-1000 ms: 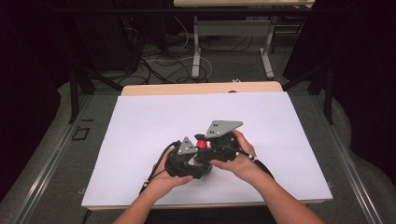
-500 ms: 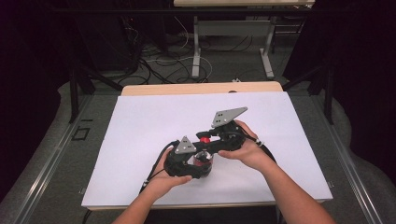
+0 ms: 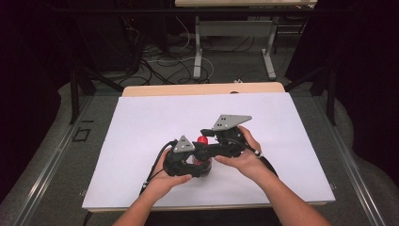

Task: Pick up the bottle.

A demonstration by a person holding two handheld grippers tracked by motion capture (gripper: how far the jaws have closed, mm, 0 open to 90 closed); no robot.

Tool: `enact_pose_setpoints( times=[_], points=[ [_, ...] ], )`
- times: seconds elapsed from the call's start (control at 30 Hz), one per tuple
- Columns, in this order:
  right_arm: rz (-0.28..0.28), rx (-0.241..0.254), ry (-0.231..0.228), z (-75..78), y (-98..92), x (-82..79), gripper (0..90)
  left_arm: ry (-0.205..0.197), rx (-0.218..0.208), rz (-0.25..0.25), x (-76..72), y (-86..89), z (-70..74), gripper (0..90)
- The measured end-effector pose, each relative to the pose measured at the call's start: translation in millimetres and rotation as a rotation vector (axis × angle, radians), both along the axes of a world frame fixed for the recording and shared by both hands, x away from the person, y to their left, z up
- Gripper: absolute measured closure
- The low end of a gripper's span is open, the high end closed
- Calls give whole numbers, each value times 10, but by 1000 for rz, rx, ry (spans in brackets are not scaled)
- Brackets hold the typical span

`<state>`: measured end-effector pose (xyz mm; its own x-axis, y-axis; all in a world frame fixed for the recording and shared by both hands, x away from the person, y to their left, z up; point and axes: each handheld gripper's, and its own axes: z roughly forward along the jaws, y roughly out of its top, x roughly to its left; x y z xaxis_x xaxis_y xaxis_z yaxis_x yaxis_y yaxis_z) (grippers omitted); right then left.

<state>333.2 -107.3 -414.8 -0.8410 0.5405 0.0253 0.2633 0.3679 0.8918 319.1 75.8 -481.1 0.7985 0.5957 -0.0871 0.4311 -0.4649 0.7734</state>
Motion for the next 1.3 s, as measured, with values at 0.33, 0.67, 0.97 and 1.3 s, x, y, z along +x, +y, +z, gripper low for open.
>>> enact_pose_setpoints(
  times=[0.33,0.67,0.97,1.3],
  points=[
    [-87,-21,-35,-74,115,-55,584,4,-7,-10,-13,-19,-6,304],
    [97,-12,17,-48,5,104,606,21,-14,-37,-23,-2,6,305],
    [345,-35,48,14,-78,319,606,18,-48,-35,-46,-19,3,304],
    [182,-19,28,34,1,189,448,0,-31,-7,8,41,8,304]
  ],
)
